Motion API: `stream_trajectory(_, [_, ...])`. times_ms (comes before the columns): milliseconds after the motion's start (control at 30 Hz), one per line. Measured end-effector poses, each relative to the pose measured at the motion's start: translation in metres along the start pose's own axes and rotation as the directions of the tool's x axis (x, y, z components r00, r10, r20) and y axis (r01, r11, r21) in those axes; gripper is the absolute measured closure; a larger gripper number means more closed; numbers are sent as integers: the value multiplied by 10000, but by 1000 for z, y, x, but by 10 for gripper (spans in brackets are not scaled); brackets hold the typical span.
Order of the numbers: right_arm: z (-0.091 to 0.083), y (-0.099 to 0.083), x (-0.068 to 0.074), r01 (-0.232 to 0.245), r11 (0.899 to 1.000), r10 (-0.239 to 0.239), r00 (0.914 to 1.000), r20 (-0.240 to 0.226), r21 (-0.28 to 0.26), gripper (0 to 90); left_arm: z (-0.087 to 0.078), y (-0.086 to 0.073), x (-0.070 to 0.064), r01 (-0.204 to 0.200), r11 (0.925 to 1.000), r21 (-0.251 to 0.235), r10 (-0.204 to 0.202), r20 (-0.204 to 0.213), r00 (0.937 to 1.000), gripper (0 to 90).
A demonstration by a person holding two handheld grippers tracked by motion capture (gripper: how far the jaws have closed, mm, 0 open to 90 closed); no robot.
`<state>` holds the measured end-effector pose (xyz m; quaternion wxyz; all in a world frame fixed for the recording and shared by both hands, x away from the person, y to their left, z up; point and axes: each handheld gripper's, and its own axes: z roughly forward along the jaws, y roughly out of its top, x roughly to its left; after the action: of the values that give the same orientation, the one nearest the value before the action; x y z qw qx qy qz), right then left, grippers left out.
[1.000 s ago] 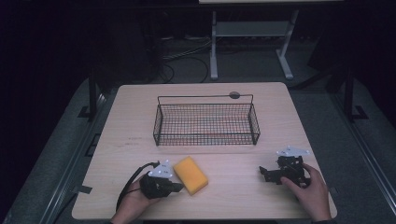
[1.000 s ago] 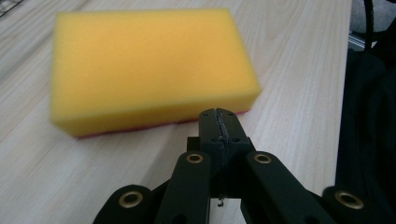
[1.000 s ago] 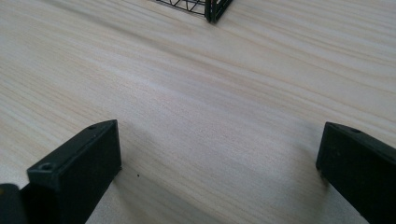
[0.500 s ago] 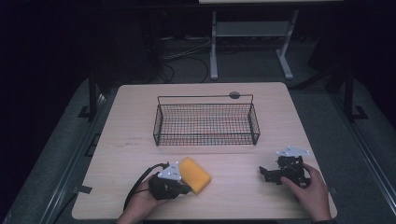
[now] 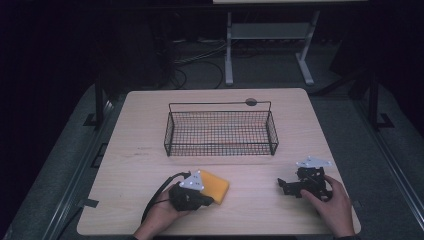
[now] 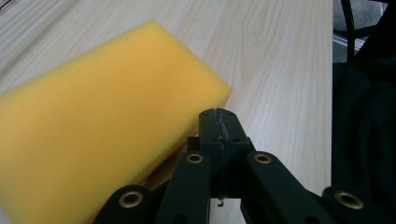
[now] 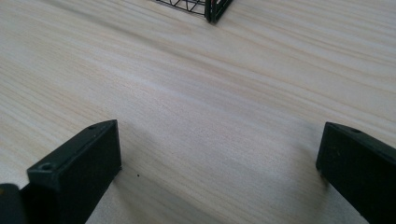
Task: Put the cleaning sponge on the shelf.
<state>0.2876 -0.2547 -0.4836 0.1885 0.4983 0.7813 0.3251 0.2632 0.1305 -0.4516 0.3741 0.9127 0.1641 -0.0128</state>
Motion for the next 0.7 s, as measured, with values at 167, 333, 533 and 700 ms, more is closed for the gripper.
stream_trajectory(167, [0, 0, 0, 6, 10000, -6, 10000, 0, -4, 0, 6, 7, -2, -88, 10000, 3, 88, 78, 9999, 898])
stream_trajectory(333, [0, 0, 0, 1, 10000, -1, 10000, 1, -1, 0, 0, 8, -2, -105, 9997, -200, 105, 28, 9999, 898])
stream_trajectory(533, [0, 0, 0, 3, 10000, -3, 10000, -1, -1, 0, -23, 13, 12, 40, 9974, -714, -61, -291, 9996, 899])
stream_trajectory(700, [0, 0, 0, 2, 10000, -2, 10000, -1, 1, 0, -34, 20, 28, 133, 9941, -1079, -199, -599, 9980, 899])
